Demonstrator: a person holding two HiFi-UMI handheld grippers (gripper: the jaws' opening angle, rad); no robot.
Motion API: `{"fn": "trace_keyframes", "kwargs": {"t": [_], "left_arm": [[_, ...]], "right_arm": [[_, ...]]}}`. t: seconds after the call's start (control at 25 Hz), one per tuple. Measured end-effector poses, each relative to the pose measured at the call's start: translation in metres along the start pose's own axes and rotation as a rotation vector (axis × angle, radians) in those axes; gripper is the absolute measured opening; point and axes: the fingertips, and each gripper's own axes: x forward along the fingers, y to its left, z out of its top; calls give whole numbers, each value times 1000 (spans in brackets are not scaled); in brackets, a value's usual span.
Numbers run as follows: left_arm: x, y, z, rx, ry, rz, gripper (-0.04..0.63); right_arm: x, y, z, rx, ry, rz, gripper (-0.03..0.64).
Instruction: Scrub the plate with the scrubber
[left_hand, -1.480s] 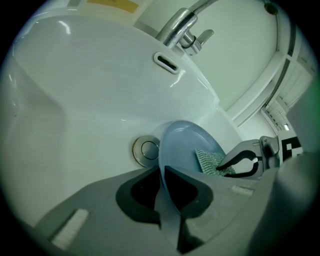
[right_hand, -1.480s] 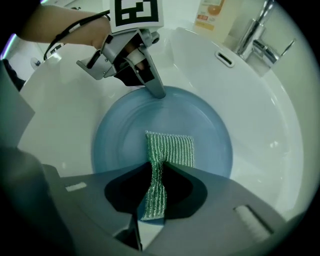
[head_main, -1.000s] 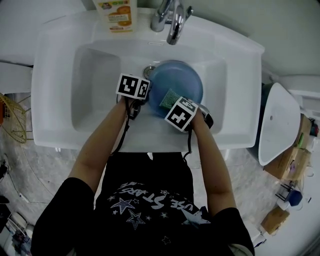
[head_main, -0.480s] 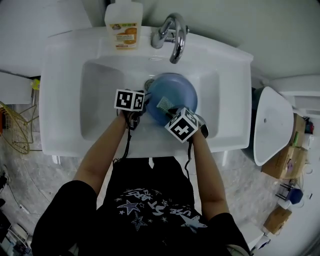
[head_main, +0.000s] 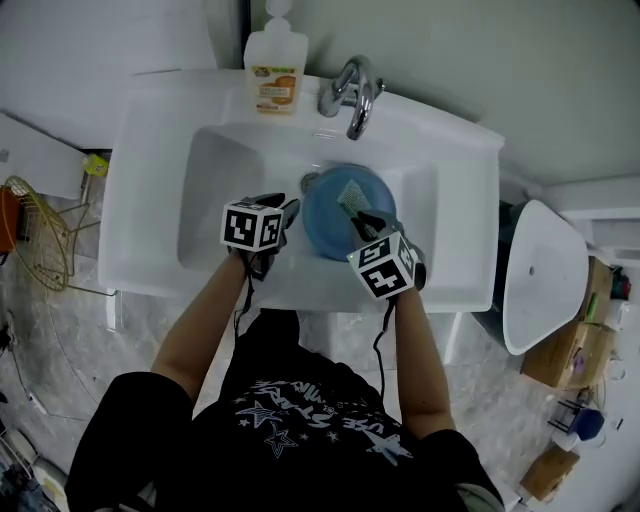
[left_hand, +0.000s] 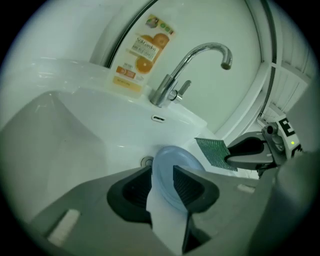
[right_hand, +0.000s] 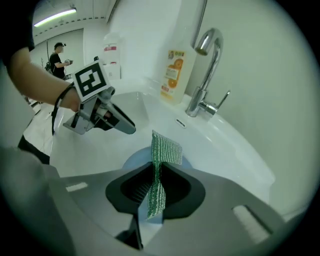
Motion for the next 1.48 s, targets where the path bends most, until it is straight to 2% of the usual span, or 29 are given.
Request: {"fn": "trace_keyframes", "kwargs": {"t": [0.08, 0.24, 0.44, 0.6, 0.92, 1.28, 1.48], "left_arm": [[-18, -15, 4, 3, -62, 4, 126], [-50, -46, 7, 28, -171, 40, 5], [-81, -91, 0, 58, -235, 52, 5], [-99, -128, -20, 77, -262, 38, 5], [-132, -189, -50, 136, -326, 56, 5], [-154, -255, -138, 110, -342, 74, 5], [-179, -308, -166, 118, -342, 80, 5]], "right_arm": [[-16, -5, 5, 16, -54, -36, 83], [-53, -9, 2, 55, -162, -95, 81], [-99, 1, -13, 74, -252, -130, 80], [-131, 16, -31, 59, -286, -151, 80], [-190, 43, -68, 43, -364, -173, 80], [-243, 97, -139, 20, -415, -167, 80], [-291, 120, -172, 16, -428, -145, 80]]}}
